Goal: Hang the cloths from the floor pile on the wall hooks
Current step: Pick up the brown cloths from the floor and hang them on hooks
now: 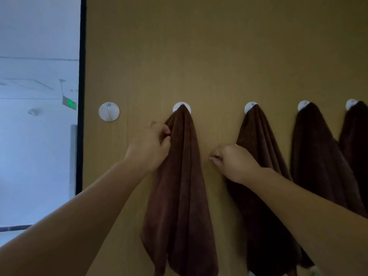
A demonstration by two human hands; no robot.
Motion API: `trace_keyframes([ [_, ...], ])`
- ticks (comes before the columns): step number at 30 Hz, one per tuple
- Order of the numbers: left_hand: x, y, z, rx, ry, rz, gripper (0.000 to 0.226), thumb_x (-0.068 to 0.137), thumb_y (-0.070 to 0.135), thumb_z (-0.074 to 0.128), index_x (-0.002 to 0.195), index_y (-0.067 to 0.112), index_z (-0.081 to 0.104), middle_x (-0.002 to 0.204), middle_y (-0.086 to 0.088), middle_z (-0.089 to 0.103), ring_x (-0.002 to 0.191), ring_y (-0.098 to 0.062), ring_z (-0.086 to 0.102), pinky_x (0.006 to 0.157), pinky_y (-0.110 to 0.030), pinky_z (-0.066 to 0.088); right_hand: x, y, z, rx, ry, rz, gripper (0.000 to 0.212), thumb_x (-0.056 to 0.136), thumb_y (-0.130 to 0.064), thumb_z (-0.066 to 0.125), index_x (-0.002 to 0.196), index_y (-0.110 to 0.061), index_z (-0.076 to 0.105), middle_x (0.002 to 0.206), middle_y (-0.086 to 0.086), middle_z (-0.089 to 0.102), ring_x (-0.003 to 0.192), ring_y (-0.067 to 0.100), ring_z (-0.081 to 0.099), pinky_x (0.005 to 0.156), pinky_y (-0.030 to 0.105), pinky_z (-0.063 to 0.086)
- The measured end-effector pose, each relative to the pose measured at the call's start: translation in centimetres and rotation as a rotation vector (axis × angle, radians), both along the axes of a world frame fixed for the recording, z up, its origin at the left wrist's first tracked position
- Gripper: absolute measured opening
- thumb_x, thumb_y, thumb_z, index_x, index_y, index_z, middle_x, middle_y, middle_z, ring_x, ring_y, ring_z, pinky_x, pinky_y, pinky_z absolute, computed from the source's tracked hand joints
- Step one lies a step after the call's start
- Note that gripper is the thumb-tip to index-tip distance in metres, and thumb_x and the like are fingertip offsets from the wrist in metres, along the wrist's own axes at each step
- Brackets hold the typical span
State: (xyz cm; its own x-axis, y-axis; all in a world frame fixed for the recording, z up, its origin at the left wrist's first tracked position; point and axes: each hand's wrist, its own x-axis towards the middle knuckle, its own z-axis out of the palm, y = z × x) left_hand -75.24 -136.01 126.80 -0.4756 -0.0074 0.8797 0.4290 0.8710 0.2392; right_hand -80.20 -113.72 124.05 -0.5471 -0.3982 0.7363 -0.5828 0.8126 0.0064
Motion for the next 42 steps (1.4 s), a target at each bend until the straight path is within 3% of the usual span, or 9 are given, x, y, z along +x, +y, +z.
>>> trace_keyframes([
  [10, 4.5, 6.6, -7.0, -0.151, -0.191, -0.195, 0.008, 0.09, 0.018, 0.055, 0.094, 0.022, 0.061, 0.088, 0.009, 0.058, 0.08, -0.004, 0.055, 0.067, -0.009, 0.041, 8.2, 6.7, -6.1, -0.029, 0.02, -0.041, 0.025, 0.095, -0.032, 0.049, 0.097, -0.019, 0.07, 0.089, -0.003, 0.061, 0.081, 0.013, 0.057, 0.073, 0.027, 0.047],
  [16, 6.6, 15.5, -13.6, -0.144, -0.301, -0.4, 0.015, 0.089, 0.014, 0.058, 0.102, 0.017, 0.065, 0.089, 0.004, 0.061, 0.078, -0.009, 0.058, 0.075, -0.022, 0.049, 14.9, 15.3, -12.4, -0.103, -0.066, -0.169, 0.024, 0.088, -0.035, 0.05, 0.089, -0.023, 0.07, 0.08, -0.004, 0.06, 0.072, 0.014, 0.057, 0.064, 0.029, 0.046],
  [19, 8.2, 20.6, -17.9, -0.142, -0.353, -0.498, 0.016, 0.087, 0.016, 0.059, 0.101, 0.014, 0.067, 0.091, 0.003, 0.061, 0.078, -0.002, 0.056, 0.076, -0.01, 0.043, 19.5, 20.6, -16.3, -0.125, -0.118, -0.31, 0.02, 0.088, -0.031, 0.052, 0.09, -0.023, 0.07, 0.082, -0.002, 0.063, 0.076, 0.016, 0.06, 0.062, 0.03, 0.044],
  [22, 10.0, 25.4, -22.2, -0.166, -0.422, -0.568, 0.022, 0.083, 0.027, 0.055, 0.097, 0.015, 0.068, 0.09, 0.004, 0.062, 0.084, -0.014, 0.061, 0.08, -0.029, 0.049, 24.4, 25.9, -20.1, -0.173, -0.208, -0.472, 0.018, 0.091, -0.032, 0.053, 0.095, -0.024, 0.068, 0.089, -0.005, 0.063, 0.083, 0.014, 0.059, 0.065, 0.027, 0.04],
  [26, 12.7, 30.7, -27.5, -0.21, -0.508, -0.665, 0.015, 0.088, 0.02, 0.06, 0.102, 0.022, 0.064, 0.092, 0.011, 0.059, 0.088, -0.011, 0.057, 0.078, -0.026, 0.045, 31.3, 31.9, -24.8, -0.262, -0.31, -0.667, 0.027, 0.091, -0.037, 0.053, 0.109, -0.022, 0.067, 0.096, -0.009, 0.064, 0.084, 0.014, 0.061, 0.072, 0.03, 0.049],
  [28, 13.7, 33.0, -29.8, -0.233, -0.58, -0.729, 0.017, 0.09, 0.022, 0.058, 0.106, 0.022, 0.062, 0.095, 0.012, 0.058, 0.092, -0.008, 0.055, 0.079, -0.024, 0.044, 35.0, 34.1, -27.0, -0.319, -0.369, -0.767, 0.028, 0.091, -0.035, 0.054, 0.105, -0.016, 0.067, 0.084, -0.011, 0.058, 0.079, 0.015, 0.056, 0.071, 0.028, 0.045],
  [30, 14.4, 35.1, -31.9, -0.251, -0.64, -0.787, 0.019, 0.091, 0.023, 0.058, 0.11, 0.021, 0.061, 0.1, 0.011, 0.058, 0.096, -0.009, 0.055, 0.082, -0.023, 0.042, 38.6, 35.7, -29.0, -0.369, -0.425, -0.882, 0.027, 0.092, -0.033, 0.054, 0.105, -0.014, 0.067, 0.091, -0.003, 0.061, 0.084, 0.019, 0.058, 0.073, 0.029, 0.046],
  [34, 15.5, 39.6, -35.9, -0.301, -0.709, -0.95, 0.019, 0.09, 0.023, 0.059, 0.109, 0.022, 0.061, 0.102, 0.012, 0.057, 0.097, -0.007, 0.053, 0.084, -0.025, 0.043, 44.9, 36.8, -33.1, -0.482, -0.49, -1.094, 0.035, 0.092, -0.038, 0.055, 0.121, -0.02, 0.062, 0.116, 0.0, 0.062, 0.098, 0.019, 0.061, 0.084, 0.029, 0.048],
  [42, 18.0, 46.9, -44.7, -0.537, -0.893, -1.309, 0.027, 0.091, 0.022, 0.058, 0.118, 0.019, 0.06, 0.108, 0.009, 0.058, 0.099, -0.008, 0.054, 0.082, -0.023, 0.04, 55.0, 32.1, -42.2, -0.758, -0.639, -1.588, 0.046, 0.09, -0.046, 0.054, 0.13, -0.023, 0.052, 0.125, -0.002, 0.056, 0.106, 0.015, 0.057, 0.088, 0.028, 0.048],
])
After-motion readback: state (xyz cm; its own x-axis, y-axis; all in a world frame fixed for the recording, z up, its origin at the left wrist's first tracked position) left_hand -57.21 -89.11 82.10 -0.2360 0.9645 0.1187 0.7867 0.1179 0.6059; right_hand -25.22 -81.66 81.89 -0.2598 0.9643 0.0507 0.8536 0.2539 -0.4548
